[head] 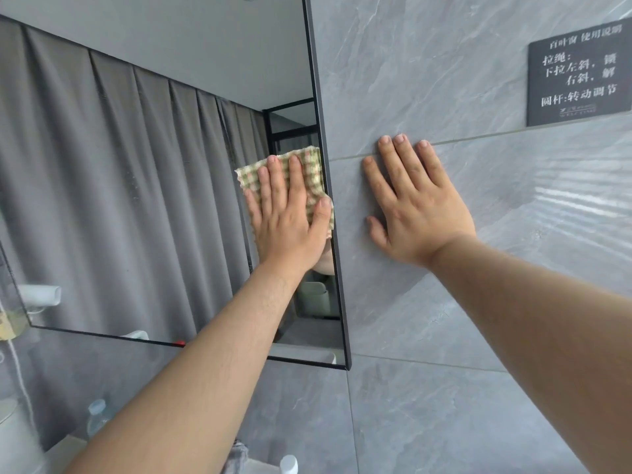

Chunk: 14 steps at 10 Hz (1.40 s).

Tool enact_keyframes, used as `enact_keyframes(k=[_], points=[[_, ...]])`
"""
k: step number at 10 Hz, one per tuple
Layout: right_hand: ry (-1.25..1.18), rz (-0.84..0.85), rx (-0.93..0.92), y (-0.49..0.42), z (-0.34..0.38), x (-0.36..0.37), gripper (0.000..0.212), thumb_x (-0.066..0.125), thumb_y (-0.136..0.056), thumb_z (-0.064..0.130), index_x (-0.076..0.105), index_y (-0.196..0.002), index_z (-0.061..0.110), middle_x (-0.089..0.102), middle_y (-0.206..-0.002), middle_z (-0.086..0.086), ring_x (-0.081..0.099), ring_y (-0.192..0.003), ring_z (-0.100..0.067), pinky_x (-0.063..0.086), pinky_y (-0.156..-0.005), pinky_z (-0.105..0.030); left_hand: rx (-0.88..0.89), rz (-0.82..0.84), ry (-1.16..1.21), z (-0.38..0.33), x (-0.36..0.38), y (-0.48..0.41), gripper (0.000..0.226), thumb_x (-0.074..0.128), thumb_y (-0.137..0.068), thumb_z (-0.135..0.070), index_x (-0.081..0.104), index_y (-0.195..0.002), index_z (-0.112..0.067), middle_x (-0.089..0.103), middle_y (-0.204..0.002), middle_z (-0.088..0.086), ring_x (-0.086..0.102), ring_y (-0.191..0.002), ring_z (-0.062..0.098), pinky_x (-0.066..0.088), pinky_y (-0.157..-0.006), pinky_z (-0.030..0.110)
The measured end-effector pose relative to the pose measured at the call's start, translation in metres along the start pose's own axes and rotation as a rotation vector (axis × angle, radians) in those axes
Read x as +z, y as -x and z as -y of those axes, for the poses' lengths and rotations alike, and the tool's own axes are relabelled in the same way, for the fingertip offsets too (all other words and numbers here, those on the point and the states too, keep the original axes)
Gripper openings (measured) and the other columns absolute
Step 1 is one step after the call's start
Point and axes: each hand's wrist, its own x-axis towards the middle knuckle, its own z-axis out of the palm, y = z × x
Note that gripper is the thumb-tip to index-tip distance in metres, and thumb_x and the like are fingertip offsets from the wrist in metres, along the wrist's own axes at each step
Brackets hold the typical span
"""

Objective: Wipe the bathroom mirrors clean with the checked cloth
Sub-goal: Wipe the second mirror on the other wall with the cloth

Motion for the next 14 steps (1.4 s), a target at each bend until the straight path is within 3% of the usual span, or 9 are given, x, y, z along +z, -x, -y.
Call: enact_keyframes(k=[3, 5, 6, 7, 8, 9, 10, 12, 14], points=[[-0.012, 0.003, -0.001, 0.0, 0.0, 0.0, 0.078, 0.041, -0.088, 0.043, 0.03, -0.152, 0.001, 0.023, -0.158, -0.028, 0.021, -0.147, -0.044, 0.011, -0.122, -0.056, -0.011, 0.02, 0.047, 0.016, 0.047, 0.09, 0.081, 0.026, -0.094, -0.056, -0.011, -0.155, -0.016, -0.021, -0.162, 0.008, -0.019, -0.152, 0.026, -0.005, -0.122, 0.055], [-0.007, 0.013, -0.002, 0.0, -0.001, -0.001, 0.077, 0.04, -0.089, 0.044, 0.028, -0.152, 0.001, 0.021, -0.159, -0.028, 0.02, -0.148, -0.044, 0.01, -0.122, -0.056, 0.041, 0.112, -0.033, 0.045, 0.098, 0.196, 0.076, 0.029, -0.098, -0.053, 0.014, -0.154, -0.002, -0.016, -0.164, 0.014, -0.006, -0.153, 0.035, 0.006, -0.118, 0.059], [-0.01, 0.014, 0.0, 0.0, 0.0, -0.001, 0.077, 0.04, -0.089, 0.043, 0.028, -0.152, 0.001, 0.021, -0.159, -0.028, 0.02, -0.148, -0.044, 0.01, -0.122, -0.056, 0.023, 0.188, -0.069, 0.049, 0.107, 0.222, 0.076, 0.016, -0.102, -0.057, 0.018, -0.151, 0.0, -0.014, -0.165, 0.017, -0.006, -0.152, 0.037, 0.005, -0.117, 0.059], [-0.013, 0.019, -0.004, 0.0, 0.0, -0.003, 0.077, 0.041, -0.09, 0.043, 0.028, -0.152, 0.0, 0.021, -0.159, -0.029, 0.02, -0.148, -0.044, 0.009, -0.122, -0.056, 0.002, 0.218, -0.082, 0.046, 0.107, 0.227, 0.074, 0.023, -0.101, -0.053, 0.018, -0.151, 0.001, -0.015, -0.164, 0.017, -0.008, -0.152, 0.036, 0.004, -0.116, 0.058], [-0.022, 0.019, 0.0, 0.0, 0.001, -0.004, 0.077, 0.041, -0.088, 0.043, 0.029, -0.152, 0.0, 0.022, -0.158, -0.029, 0.02, -0.147, -0.044, 0.009, -0.122, -0.056, 0.019, 0.189, -0.073, 0.044, 0.1, 0.21, 0.077, 0.037, -0.094, -0.048, 0.019, -0.151, 0.001, -0.017, -0.164, 0.015, -0.009, -0.152, 0.034, 0.007, -0.116, 0.058], [-0.019, 0.013, 0.0, -0.001, 0.0, -0.003, 0.077, 0.041, -0.087, 0.043, 0.031, -0.151, 0.0, 0.023, -0.158, -0.028, 0.021, -0.147, -0.044, 0.01, -0.122, -0.056, -0.002, 0.126, -0.046, 0.032, 0.075, 0.152, 0.081, 0.031, -0.095, -0.049, 0.004, -0.156, -0.003, -0.022, -0.161, 0.015, -0.012, -0.152, 0.031, 0.002, -0.119, 0.055], [-0.015, 0.023, -0.002, -0.001, 0.0, -0.003, 0.078, 0.039, -0.088, 0.043, 0.029, -0.151, 0.0, 0.022, -0.158, -0.028, 0.021, -0.147, -0.044, 0.009, -0.122, -0.056, -0.018, 0.147, -0.054, 0.023, 0.036, 0.078, 0.077, 0.011, -0.093, -0.059, -0.024, -0.149, -0.019, -0.043, -0.151, 0.005, -0.037, -0.144, 0.02, -0.013, -0.122, 0.048], [-0.023, 0.006, -0.002, -0.001, 0.0, -0.001, 0.078, 0.042, -0.088, 0.043, 0.029, -0.152, 0.0, 0.022, -0.159, -0.028, 0.02, -0.147, -0.044, 0.009, -0.122, -0.056, -0.092, -0.001, -0.008, 0.044, -0.004, -0.014, 0.081, 0.015, -0.092, -0.06, -0.012, -0.157, -0.02, -0.017, -0.165, 0.006, -0.019, -0.151, 0.02, -0.011, -0.123, 0.046], [-0.021, 0.006, 0.001, -0.001, 0.0, -0.001, 0.077, 0.041, -0.089, 0.043, 0.027, -0.152, 0.001, 0.021, -0.159, -0.028, 0.019, -0.148, -0.044, 0.007, -0.122, -0.056, -0.245, -0.017, 0.088, 0.064, 0.023, 0.048, 0.082, 0.015, -0.092, -0.058, -0.007, -0.158, -0.015, -0.011, -0.166, 0.009, -0.014, -0.153, 0.019, -0.012, -0.123, 0.038]])
